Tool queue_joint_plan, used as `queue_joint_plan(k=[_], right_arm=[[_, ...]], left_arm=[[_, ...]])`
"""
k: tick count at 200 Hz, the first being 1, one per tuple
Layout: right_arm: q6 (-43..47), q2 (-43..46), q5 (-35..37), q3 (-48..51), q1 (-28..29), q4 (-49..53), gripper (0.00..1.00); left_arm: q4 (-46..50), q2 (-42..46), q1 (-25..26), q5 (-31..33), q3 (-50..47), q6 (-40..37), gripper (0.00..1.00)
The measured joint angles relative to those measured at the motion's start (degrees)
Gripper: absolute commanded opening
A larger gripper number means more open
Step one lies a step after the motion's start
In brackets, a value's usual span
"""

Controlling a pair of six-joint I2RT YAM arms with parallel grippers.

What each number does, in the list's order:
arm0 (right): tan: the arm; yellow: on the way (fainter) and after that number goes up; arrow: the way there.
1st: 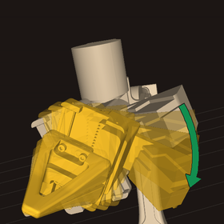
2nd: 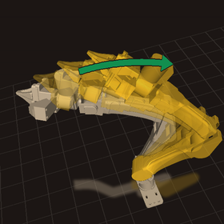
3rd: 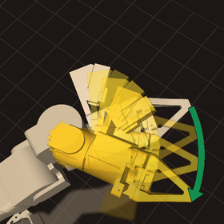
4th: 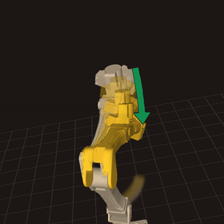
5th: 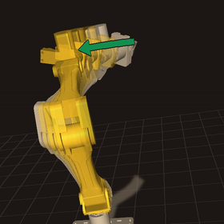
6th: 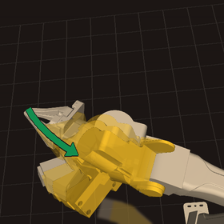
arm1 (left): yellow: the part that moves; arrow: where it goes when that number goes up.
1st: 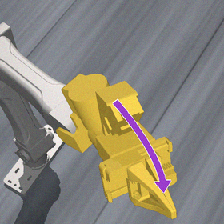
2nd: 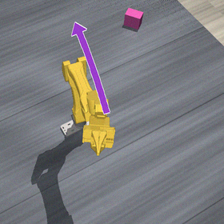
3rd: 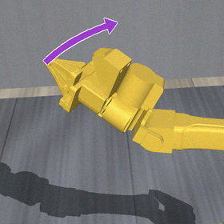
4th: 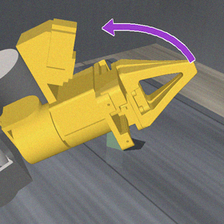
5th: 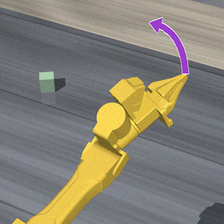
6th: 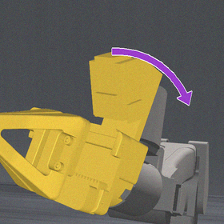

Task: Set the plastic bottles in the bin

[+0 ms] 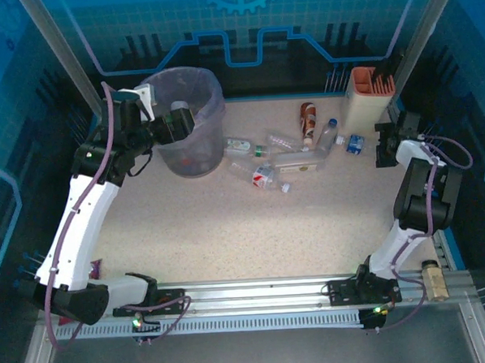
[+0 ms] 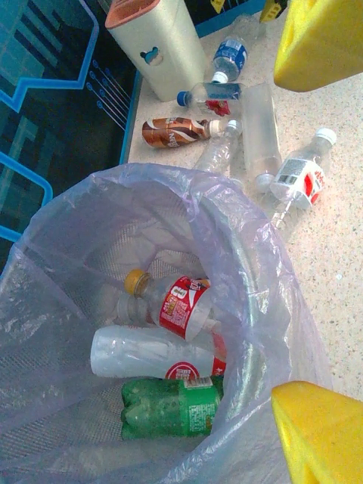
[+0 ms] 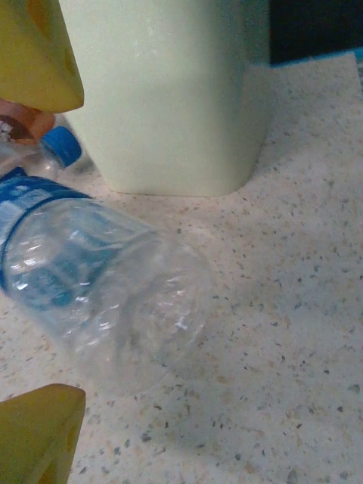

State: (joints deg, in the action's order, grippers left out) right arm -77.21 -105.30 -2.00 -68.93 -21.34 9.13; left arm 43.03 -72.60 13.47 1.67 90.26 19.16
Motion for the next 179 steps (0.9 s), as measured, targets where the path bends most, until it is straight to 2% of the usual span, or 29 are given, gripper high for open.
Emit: queue_joint_plan(k=[20, 40, 82, 113, 147, 179], right_arm=[[-1.4, -2.9, 0.1, -1.3, 0.4, 0.3, 0.96], [-3.2, -5.9, 0.1, -2.5, 1.4, 0.3, 0.92], [-5.1, -7.8, 0.5, -3.0, 2.2, 0.1, 0.67], [-5.3, -7.7, 0.4, -2.5, 2.2, -0.6, 0.6], [-3.2, -4.3, 0.1, -0.3, 1.8, -0.4, 0.55], [1.8, 4.2, 0.0, 2.1, 1.8, 1.1, 0.54]], left_arm=[[0.0, 0.0, 0.0, 0.0, 0.0, 0.0, 0.99], [0.0, 0.0, 0.0, 0.0, 0.0, 0.0, 0.99], [0.0, 0.0, 0.0, 0.0, 0.0, 0.0, 0.99], [0.0, 0.0, 0.0, 0.0, 0.0, 0.0, 0.99], [0.0, 0.0, 0.1, 0.0, 0.0, 0.1, 0.99], [0.0, 0.0, 1.2, -0.6, 0.0, 0.0, 0.99]])
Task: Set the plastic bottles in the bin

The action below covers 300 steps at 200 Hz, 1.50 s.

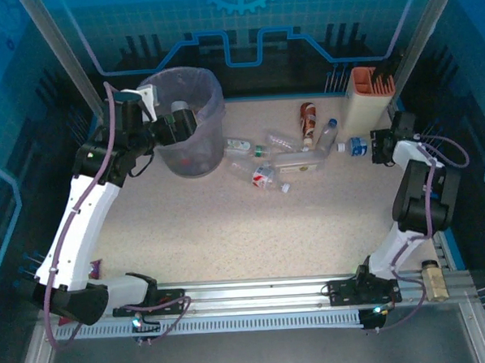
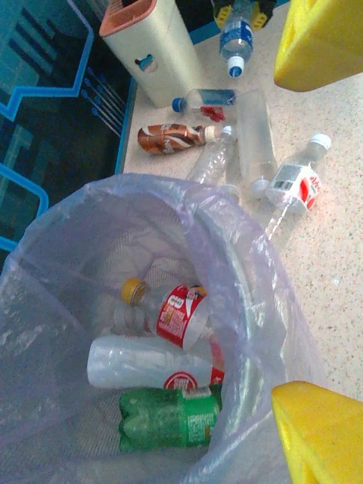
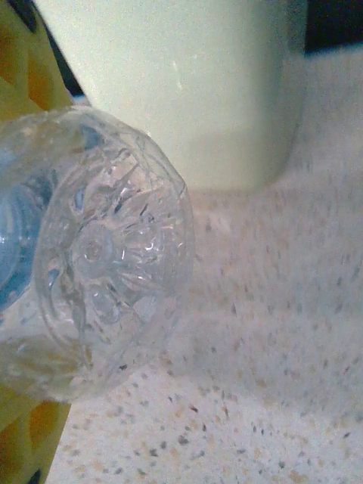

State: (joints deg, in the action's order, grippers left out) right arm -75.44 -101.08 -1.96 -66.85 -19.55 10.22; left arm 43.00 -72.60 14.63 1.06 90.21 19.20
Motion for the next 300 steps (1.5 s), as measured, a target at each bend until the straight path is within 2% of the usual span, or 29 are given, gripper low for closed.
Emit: queue_joint_plan(k=[34, 58, 77, 110, 153, 180, 226, 283, 300], right_arm=[[8.0, 13.0, -1.7, 3.8, 1.5, 1.0, 0.53], [16.3, 20.1, -4.5, 4.1, 6.2, 2.3, 0.49], [22.8, 22.2, -8.2, 2.2, 11.5, 5.4, 0.5], [32.0, 20.9, -18.5, -4.0, 20.1, 11.3, 0.5], [32.4, 19.0, -31.7, -4.2, 30.0, 9.5, 0.51], [31.9, 18.2, -35.5, -4.2, 34.4, 8.2, 0.51], [28.9, 17.5, -38.2, -4.2, 36.8, 2.3, 0.52], [26.1, 15.7, -39.3, -4.2, 38.2, -1.9, 0.54], [25.9, 15.6, -39.4, -4.2, 38.2, -2.4, 0.61]], left_arm=[[0.0, 0.0, 3.8, -0.8, -0.7, -0.2, 0.99], [-0.1, 0.0, 7.3, -3.3, -1.7, -0.4, 0.99], [-1.5, 0.0, 10.1, -7.2, -3.4, -1.3, 0.99], [-6.4, -1.3, 13.3, -14.8, -7.2, -1.3, 0.99], [-11.5, -7.3, 17.5, -20.7, -8.4, -1.1, 0.99], [-15.3, -10.0, 18.9, -23.4, -10.7, 0.9, 0.99], [-22.1, -13.4, 20.5, -26.2, -13.6, 6.1, 0.99], [-25.0, -15.2, 20.7, -26.3, -14.1, 9.4, 0.7], [-24.9, -15.2, 20.7, -25.7, -14.1, 9.9, 0.63]])
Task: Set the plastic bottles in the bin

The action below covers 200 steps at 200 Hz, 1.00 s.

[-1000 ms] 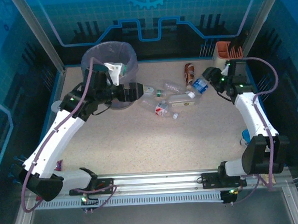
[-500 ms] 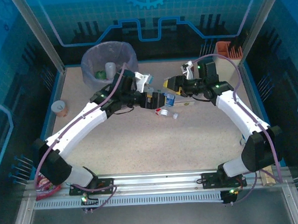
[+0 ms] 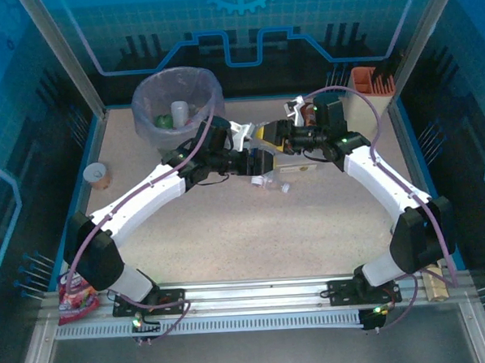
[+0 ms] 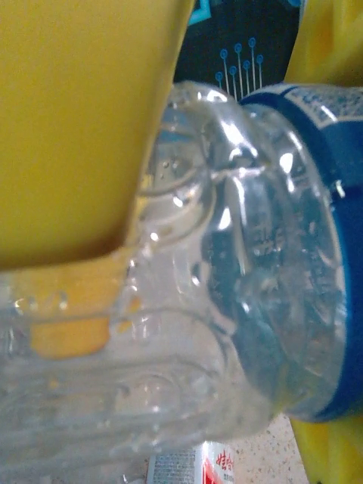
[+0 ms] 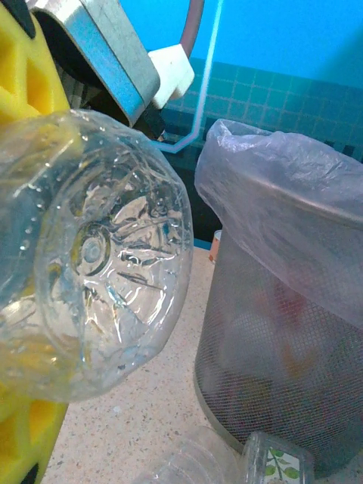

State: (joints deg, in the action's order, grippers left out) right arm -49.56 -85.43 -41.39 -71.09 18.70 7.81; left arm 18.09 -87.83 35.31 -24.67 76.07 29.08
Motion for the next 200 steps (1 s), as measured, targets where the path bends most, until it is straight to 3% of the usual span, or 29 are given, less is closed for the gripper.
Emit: queue_joint_plan(k=[65, 112, 137, 200], right_arm=[[0.0, 0.0, 0.0, -0.2, -1.6, -0.2, 1.0], [-0.3, 7.6, 0.4, 3.4, -14.3, 0.8, 1.0], [0.9, 12.2, 2.2, 7.7, -21.6, 3.7, 1.0], [7.3, 16.9, 4.7, 17.3, -24.8, 15.1, 1.0]], left_arm=[[2.2, 0.0, 0.1, 0.9, 1.5, -1.0, 0.59], [10.6, -0.3, -1.8, 2.4, 10.8, -5.4, 0.53], [13.2, -0.3, -6.6, 4.1, 17.0, -7.2, 0.39], [17.4, -1.4, -18.5, 11.1, 26.6, -10.1, 0.25]])
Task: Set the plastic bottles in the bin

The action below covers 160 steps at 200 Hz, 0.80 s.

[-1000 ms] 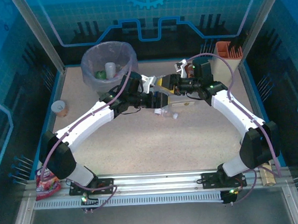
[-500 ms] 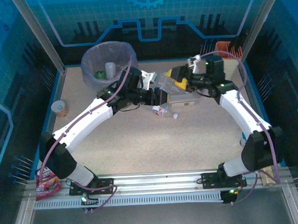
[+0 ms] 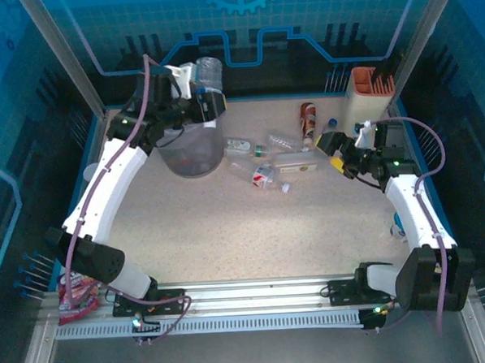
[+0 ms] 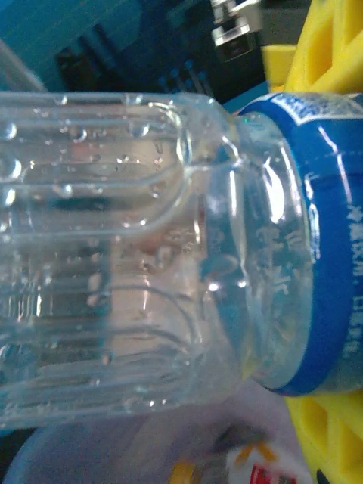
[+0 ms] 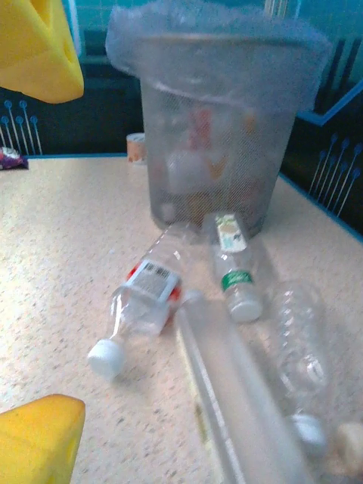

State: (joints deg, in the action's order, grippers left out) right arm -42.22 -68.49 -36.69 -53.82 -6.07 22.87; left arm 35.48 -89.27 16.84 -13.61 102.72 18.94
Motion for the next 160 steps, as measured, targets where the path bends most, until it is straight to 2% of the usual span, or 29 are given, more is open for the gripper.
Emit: queue_joint_plan(k=[46, 78, 97, 150, 160], right_arm=[[4.1, 3.3, 1.7, 1.4, -1.6, 5.3, 1.0], [6.3, 3.5, 2.4, 1.4, -2.2, 7.4, 1.0], [6.7, 3.5, 3.5, 1.4, -2.3, 7.8, 1.0], [6.7, 3.6, 6.1, 1.6, -2.4, 8.2, 1.0], [6.7, 3.6, 6.3, 1.7, -2.4, 8.2, 1.0]], left_arm=[[5.4, -9.0, -9.3, 5.0, 12.1, -3.0, 0.17], [11.8, -18.2, -11.5, 9.2, 21.3, -7.3, 0.1], [14.8, -21.0, -11.3, 10.0, 21.5, -9.2, 0.11], [18.0, -25.3, -11.2, 11.0, 17.8, -12.4, 0.22], [18.1, -25.6, -11.2, 11.1, 16.3, -13.0, 0.27]])
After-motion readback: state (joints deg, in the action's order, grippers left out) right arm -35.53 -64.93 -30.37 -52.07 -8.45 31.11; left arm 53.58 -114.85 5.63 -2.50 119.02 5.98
